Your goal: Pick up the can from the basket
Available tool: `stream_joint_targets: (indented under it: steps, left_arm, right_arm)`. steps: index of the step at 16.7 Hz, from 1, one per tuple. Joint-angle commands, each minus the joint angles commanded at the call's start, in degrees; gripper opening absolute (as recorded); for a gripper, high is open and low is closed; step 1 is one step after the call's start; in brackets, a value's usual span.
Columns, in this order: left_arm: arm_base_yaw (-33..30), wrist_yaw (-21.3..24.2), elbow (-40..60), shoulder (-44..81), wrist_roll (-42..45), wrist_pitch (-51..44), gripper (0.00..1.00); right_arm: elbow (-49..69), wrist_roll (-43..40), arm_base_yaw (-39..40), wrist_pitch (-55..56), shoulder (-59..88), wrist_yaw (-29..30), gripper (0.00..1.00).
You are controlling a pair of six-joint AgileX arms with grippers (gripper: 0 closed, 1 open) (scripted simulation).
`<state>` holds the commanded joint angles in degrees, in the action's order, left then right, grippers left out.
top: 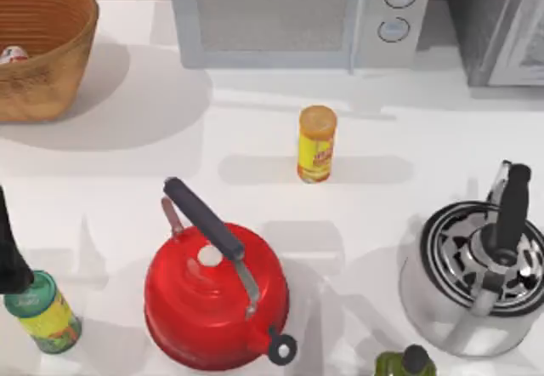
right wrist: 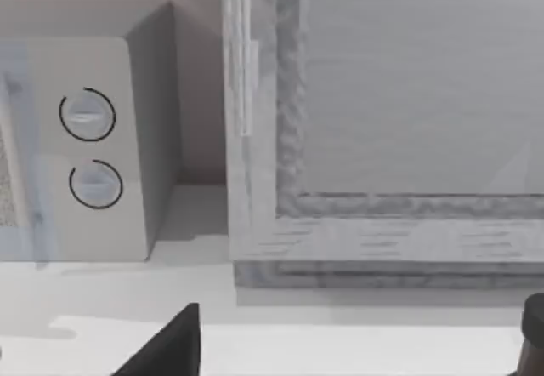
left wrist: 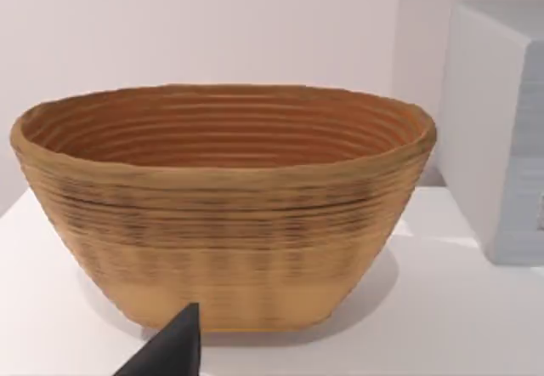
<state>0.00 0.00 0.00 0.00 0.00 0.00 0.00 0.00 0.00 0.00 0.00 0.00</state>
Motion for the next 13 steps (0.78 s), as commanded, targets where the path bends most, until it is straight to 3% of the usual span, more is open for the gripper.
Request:
stream_joint_targets:
  steps: [6,13]
  left_arm:
    - [0.3,0.1,5.5,4.1,-0.2,-1.6,1.00]
    - [1.4,1.4,33.9,31.9,0.1,-14.9,1.00]
  right_arm:
    - [0.0,0.0,0.0,0.0,0.0,0.0,1.00]
    - [0.0,0.0,0.0,0.0,0.0,0.0,1.00]
